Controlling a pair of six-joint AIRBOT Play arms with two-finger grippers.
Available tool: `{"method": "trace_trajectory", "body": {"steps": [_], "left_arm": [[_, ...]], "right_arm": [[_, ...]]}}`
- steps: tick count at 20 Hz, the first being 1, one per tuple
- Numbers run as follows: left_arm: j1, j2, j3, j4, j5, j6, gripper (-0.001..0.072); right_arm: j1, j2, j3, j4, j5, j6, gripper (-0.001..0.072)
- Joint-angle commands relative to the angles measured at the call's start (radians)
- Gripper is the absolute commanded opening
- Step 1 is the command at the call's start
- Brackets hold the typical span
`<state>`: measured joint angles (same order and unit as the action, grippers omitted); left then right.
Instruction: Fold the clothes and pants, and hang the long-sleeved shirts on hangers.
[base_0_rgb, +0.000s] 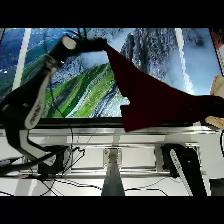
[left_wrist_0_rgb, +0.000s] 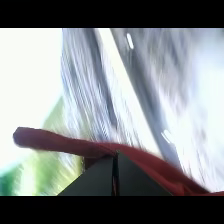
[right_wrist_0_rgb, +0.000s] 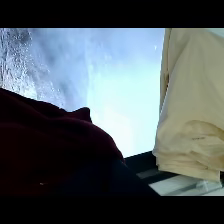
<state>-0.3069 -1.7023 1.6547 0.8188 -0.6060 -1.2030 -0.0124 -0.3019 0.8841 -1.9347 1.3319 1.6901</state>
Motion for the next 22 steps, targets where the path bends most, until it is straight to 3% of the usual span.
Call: {"method": "trace_trajectory", "body": {"steps": [1, 4, 7, 9, 12, 14, 16, 19, 22], "left_arm": [[0.075, 0.261, 0.001, 0.192, -0.005, 0.016, 0.0012], [0.118, 0.488, 0.001, 0.329, -0.005, 0.017, 0.0012], [0.142, 0.692, 0.001, 0.542, -0.008, 0.012, 0.0012], [0.162, 0.805, 0.001, 0.611, -0.037, -0.003, 0.0012], [0.186, 0.927, -0.029, 0.653, -0.233, -0.04, 0.0008], [0.186, 0.99, -0.156, 0.658, -0.37, -0.054, 0.0008], [0.185, 1.047, -0.358, 0.649, -0.418, -0.138, 0.0008], [0.182, 1.106, -0.743, 0.585, -0.241, -0.204, 0.0009], [0.182, 1.094, -1.063, 0.376, 0.028, -0.204, 0.001]], "right_arm": [[0.0, 0.0, 0.001, 0.016, -0.203, 0.001, 0.001], [0.0, 0.0, 0.001, 0.12, -0.463, 0.001, 0.001], [0.0, 0.0, 0.002, 0.183, -0.624, 0.001, 0.0009], [0.0, 0.0, 0.016, 0.227, -0.635, 0.001, 0.0009], [0.0, 0.0, 0.04, 0.308, -0.591, 0.001, 0.0009], [0.0, 0.0, 0.051, 0.327, -0.496, 0.0, 0.0009], [0.0, -0.018, 0.051, 0.315, -0.395, 0.0, 0.0008], [0.0, -0.143, 0.051, 0.292, -0.353, 0.0, 0.0009], [0.0, -0.392, 0.051, 0.271, -0.452, -0.001, 0.0009]]}}
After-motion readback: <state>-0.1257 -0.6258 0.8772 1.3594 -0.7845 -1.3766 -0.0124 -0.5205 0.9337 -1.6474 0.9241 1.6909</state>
